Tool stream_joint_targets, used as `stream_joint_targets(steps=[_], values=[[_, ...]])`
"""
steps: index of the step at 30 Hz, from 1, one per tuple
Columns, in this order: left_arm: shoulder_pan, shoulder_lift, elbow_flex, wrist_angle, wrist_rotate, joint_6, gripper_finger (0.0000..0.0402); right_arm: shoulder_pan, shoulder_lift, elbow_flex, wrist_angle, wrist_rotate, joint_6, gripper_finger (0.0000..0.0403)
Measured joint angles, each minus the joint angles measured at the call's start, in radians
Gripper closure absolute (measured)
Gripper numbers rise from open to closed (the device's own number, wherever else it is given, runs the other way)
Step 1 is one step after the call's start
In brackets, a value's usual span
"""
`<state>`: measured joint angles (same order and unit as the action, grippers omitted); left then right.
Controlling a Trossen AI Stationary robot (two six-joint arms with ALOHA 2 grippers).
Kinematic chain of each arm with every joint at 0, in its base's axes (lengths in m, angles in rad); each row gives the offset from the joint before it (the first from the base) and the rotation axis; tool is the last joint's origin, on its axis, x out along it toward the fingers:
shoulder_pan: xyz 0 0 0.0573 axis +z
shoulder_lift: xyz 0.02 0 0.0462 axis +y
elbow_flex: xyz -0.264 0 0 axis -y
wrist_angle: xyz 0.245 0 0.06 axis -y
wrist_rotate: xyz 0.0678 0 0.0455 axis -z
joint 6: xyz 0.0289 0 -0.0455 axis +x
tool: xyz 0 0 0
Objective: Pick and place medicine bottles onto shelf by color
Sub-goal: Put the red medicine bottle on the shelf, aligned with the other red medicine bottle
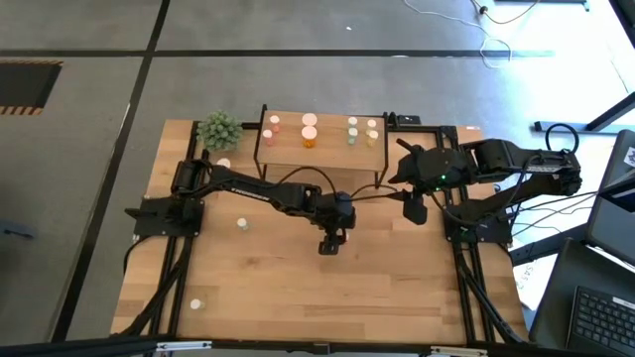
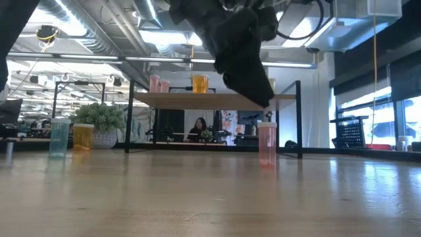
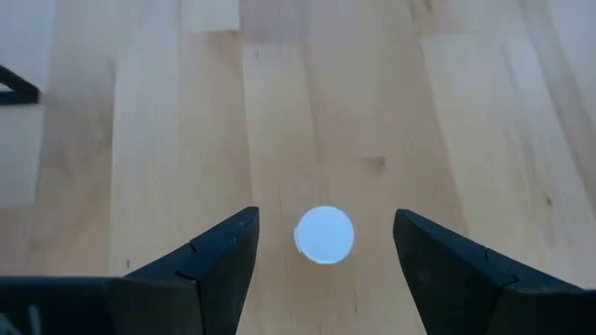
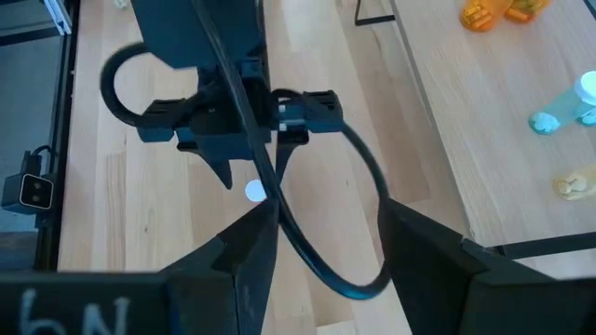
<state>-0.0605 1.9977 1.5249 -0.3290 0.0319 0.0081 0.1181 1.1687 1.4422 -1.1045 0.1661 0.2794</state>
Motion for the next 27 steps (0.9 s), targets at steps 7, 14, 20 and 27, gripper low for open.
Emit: stream_joint_targets(steps=[7, 14, 20, 27], values=[[-0.003, 0.025, 0.000, 0.009, 0.002, -0.006, 0.0157, 0.000, 0.000, 0.000, 0.000, 0.000, 0.000, 0.0215], [-0.003, 0.044, -0.003, 0.000, 0.009, -0.020, 0.0157, 0.000, 0.000, 0.000, 0.000, 0.000, -0.001, 0.0215], [-0.006, 0.067, -0.004, -0.001, 0.012, -0.024, 0.0157, 0.000, 0.000, 0.000, 0.000, 0.000, -0.002, 0.0215], [-0.013, 0.093, -0.001, 0.021, 0.012, -0.024, 0.0157, 0.000, 0.000, 0.000, 0.001, 0.000, -0.002, 0.0215]])
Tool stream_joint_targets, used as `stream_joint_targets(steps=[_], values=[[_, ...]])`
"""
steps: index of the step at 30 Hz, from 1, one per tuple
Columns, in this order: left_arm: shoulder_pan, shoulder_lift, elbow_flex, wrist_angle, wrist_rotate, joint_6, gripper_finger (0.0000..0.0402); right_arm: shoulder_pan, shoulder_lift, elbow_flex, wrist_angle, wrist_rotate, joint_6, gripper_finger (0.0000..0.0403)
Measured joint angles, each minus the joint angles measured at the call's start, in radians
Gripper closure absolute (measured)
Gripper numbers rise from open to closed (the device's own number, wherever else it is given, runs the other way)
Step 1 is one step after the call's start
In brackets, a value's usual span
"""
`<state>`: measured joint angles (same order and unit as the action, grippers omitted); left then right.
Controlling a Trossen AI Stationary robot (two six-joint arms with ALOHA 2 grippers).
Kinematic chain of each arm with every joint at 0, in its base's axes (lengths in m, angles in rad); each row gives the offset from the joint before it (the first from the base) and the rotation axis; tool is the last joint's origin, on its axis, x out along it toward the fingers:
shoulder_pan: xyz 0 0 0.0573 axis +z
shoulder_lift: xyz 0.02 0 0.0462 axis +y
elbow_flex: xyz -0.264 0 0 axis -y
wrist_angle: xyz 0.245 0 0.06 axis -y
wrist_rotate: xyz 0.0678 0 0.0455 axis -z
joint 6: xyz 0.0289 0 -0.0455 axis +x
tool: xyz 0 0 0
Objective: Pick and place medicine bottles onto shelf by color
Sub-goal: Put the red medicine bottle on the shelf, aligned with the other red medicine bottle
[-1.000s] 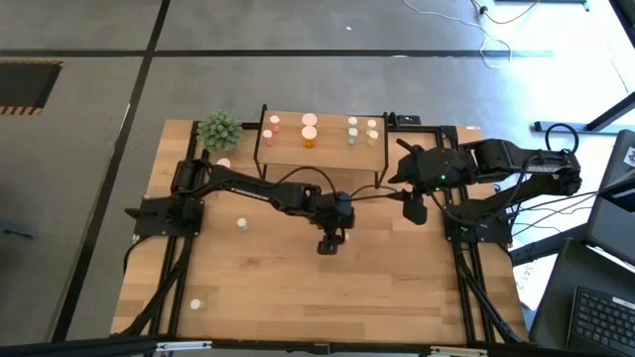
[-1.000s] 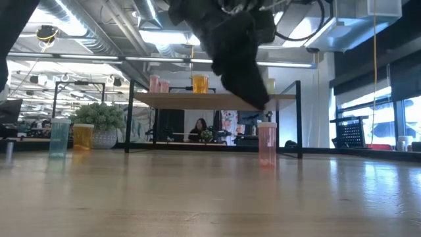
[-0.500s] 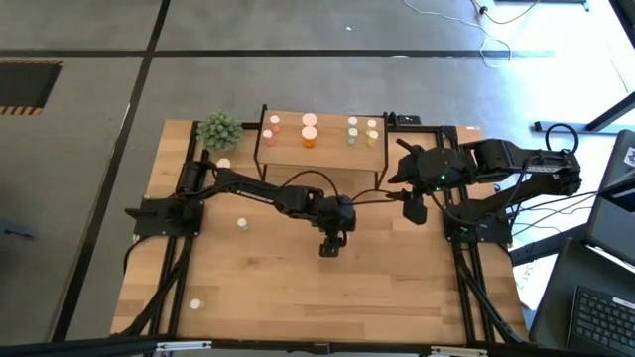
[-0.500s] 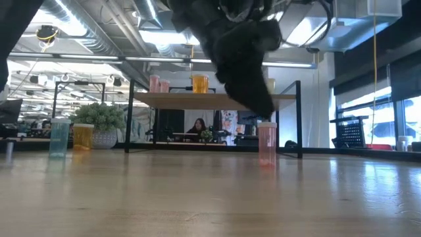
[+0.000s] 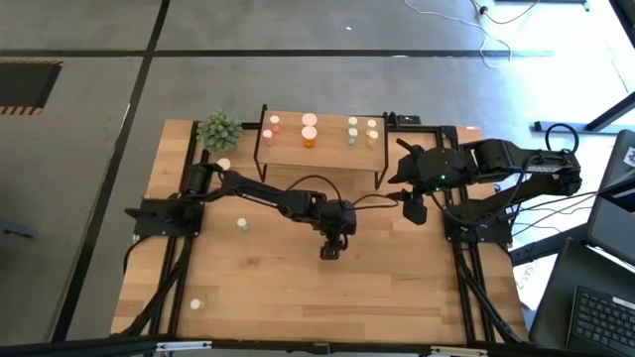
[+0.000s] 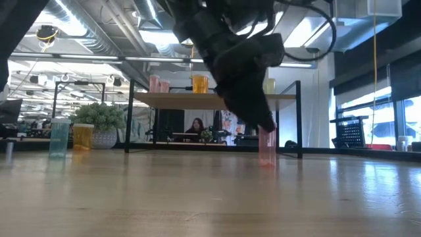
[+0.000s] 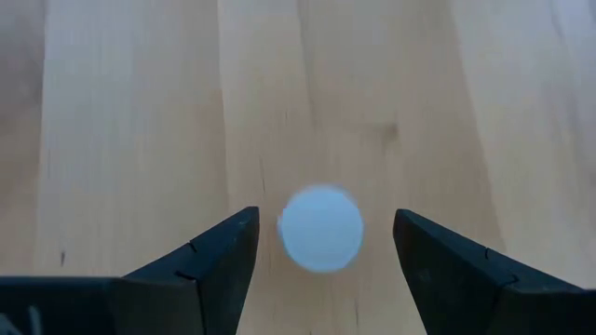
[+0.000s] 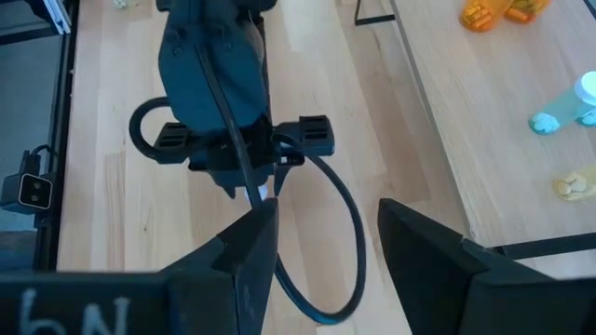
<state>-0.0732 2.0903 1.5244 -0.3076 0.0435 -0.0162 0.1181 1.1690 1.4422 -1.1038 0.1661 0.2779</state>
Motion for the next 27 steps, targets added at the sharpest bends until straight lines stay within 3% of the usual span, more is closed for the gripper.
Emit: stream_joint_targets(steps=[27], values=[[0.001, 0.005, -0.001, -0.005, -0.002, -0.007, 0.0228, 0.000, 0.000, 0.000, 0.002, 0.000, 0.001, 0.0215]])
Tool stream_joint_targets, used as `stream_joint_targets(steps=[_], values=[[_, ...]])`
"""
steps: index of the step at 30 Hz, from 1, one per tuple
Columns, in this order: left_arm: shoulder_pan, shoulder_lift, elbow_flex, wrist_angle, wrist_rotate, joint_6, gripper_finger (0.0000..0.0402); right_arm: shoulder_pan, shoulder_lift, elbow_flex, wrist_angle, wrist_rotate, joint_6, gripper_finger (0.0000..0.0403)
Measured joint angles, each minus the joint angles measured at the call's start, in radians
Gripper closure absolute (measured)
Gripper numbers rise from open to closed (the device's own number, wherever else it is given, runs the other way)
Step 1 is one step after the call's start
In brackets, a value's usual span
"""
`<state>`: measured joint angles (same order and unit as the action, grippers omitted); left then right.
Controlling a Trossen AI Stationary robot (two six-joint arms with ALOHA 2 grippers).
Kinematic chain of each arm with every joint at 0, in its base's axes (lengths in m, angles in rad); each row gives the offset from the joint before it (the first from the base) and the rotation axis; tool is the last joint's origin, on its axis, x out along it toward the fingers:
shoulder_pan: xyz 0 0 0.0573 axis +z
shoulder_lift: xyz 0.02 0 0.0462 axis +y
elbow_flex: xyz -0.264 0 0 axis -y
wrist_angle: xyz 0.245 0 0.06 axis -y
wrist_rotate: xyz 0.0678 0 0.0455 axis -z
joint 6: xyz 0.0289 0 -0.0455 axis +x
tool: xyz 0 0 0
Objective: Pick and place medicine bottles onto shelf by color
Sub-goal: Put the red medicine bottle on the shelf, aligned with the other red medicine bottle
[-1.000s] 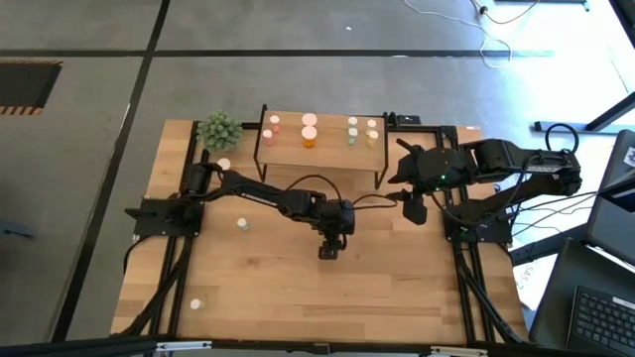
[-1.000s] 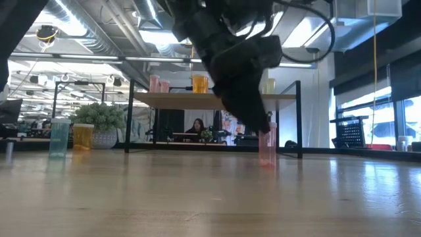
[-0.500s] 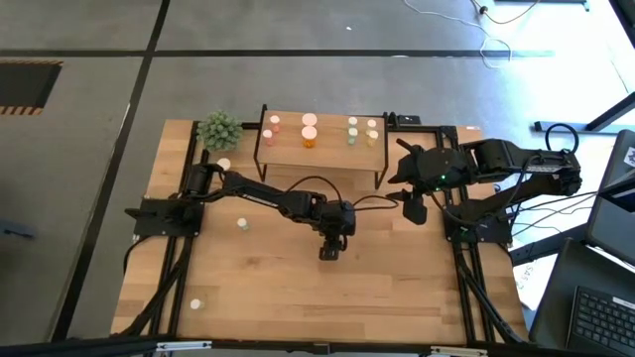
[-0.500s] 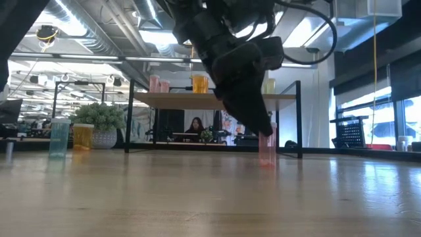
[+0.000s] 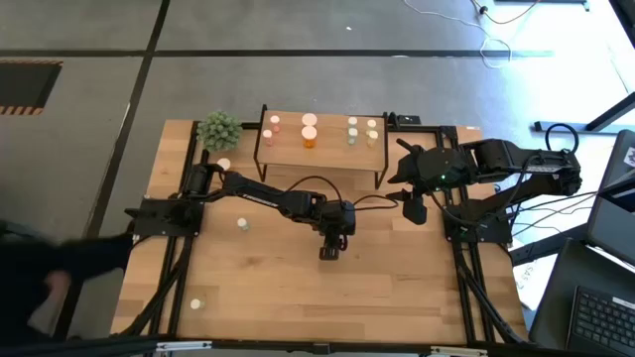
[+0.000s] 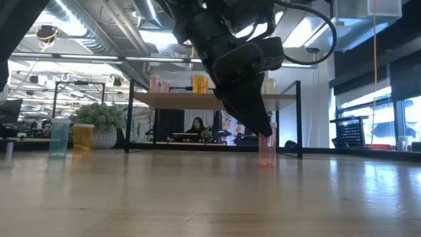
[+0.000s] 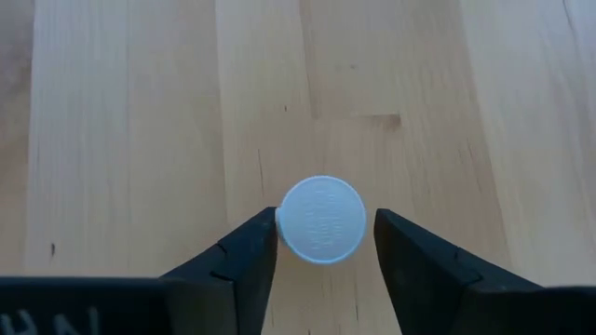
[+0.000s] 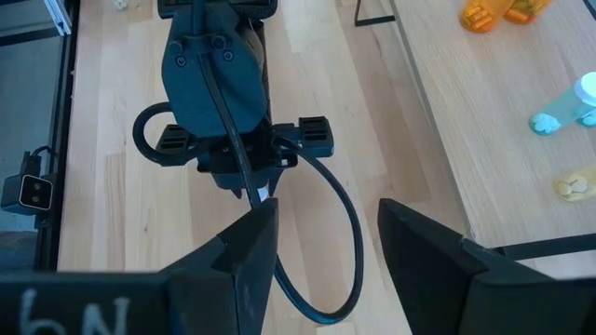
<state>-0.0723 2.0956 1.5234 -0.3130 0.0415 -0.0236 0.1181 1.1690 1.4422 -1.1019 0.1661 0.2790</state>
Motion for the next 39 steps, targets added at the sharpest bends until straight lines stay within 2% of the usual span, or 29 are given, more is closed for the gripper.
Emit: stream_joint_targets(steps=[4, 14, 27, 39], values=[[0.000, 0.000, 0.000, 0.000, -0.030, 0.000, 0.0249, 0.000, 0.000, 0.000, 0.000, 0.000, 0.000, 0.0215], [0.001, 0.000, 0.000, 0.000, -0.024, 0.000, 0.0294, 0.000, 0.000, 0.000, 0.001, 0.000, 0.000, 0.0215], [0.001, -0.044, 0.000, -0.031, 0.002, 0.001, 0.0298, 0.000, 0.000, 0.000, 0.002, 0.000, 0.000, 0.0215], [0.003, -0.183, 0.000, -0.206, -0.083, -0.007, 0.0298, 0.000, 0.001, 0.000, 0.013, 0.000, -0.001, 0.0215]])
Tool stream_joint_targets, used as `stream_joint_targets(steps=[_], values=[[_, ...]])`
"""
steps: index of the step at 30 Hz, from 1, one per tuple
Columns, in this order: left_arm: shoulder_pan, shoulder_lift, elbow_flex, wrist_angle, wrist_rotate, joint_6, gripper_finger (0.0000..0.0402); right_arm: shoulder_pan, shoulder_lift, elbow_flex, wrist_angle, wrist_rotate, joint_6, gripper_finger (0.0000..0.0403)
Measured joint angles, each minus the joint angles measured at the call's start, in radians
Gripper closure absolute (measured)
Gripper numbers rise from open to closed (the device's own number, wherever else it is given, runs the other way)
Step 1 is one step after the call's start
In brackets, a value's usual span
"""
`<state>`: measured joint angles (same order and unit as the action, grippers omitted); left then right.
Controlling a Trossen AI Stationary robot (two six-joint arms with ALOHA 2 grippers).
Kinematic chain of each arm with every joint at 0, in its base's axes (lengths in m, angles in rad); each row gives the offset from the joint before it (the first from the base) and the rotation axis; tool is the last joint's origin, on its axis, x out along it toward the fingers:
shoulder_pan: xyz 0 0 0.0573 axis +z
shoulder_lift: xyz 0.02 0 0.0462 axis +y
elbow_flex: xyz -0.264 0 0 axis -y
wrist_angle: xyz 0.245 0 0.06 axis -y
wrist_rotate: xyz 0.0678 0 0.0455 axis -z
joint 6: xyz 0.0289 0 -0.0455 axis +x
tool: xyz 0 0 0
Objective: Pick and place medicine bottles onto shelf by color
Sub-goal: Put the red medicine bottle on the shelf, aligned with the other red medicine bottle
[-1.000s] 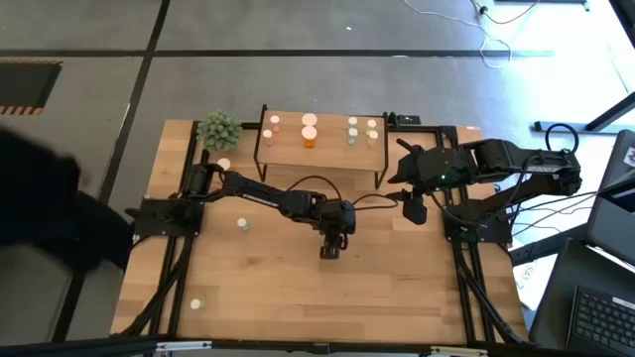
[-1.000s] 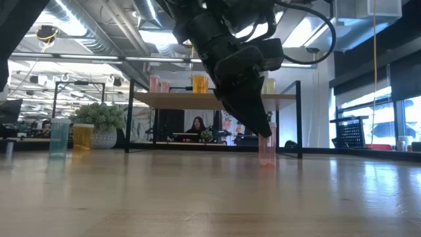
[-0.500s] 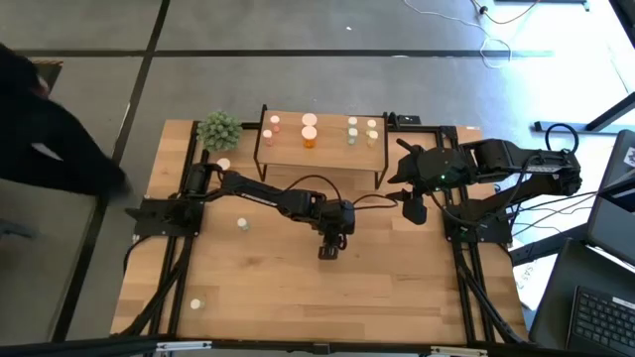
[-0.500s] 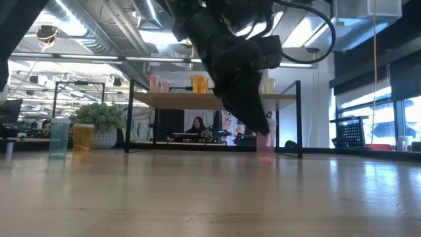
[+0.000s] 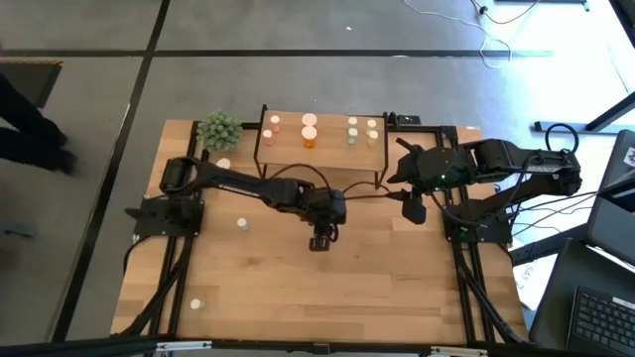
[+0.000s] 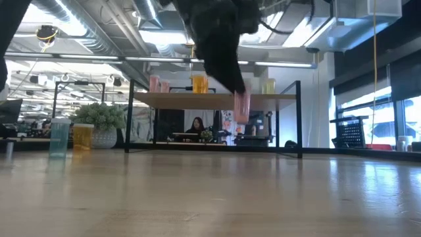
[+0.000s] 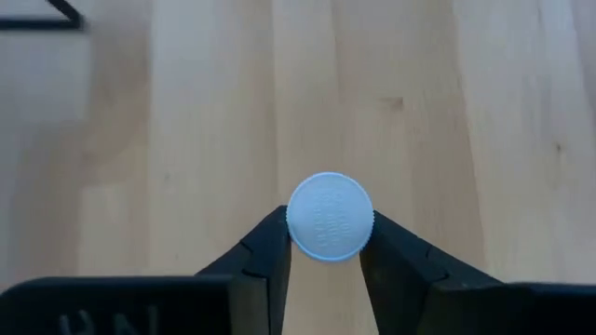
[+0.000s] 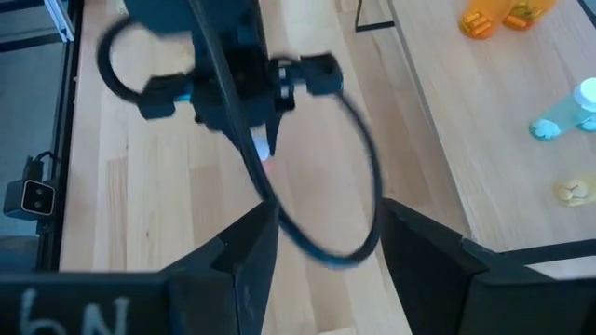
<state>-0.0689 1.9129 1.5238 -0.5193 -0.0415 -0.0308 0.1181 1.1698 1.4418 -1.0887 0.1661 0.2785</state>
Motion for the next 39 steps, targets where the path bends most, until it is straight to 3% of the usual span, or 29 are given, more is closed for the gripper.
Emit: stream_joint_targets(steps=[7, 21, 33, 39], values=[[0.032, -0.125, 0.000, -0.056, -0.009, -0.041, 0.0297, 0.000, 0.000, 0.000, 0.001, 0.011, -0.001, 0.0215], [0.178, -0.390, -0.001, -0.312, -0.194, -0.098, 0.0296, 0.000, -0.001, 0.000, 0.009, 0.025, -0.029, 0.0215], [0.309, -0.459, -0.001, -0.568, -0.334, -0.286, 0.0296, 0.000, -0.001, 0.000, 0.023, 0.051, -0.029, 0.0215], [0.349, -0.460, -0.001, -0.599, -0.389, -0.373, 0.0296, 0.000, -0.001, 0.000, 0.023, 0.051, -0.030, 0.0215]])
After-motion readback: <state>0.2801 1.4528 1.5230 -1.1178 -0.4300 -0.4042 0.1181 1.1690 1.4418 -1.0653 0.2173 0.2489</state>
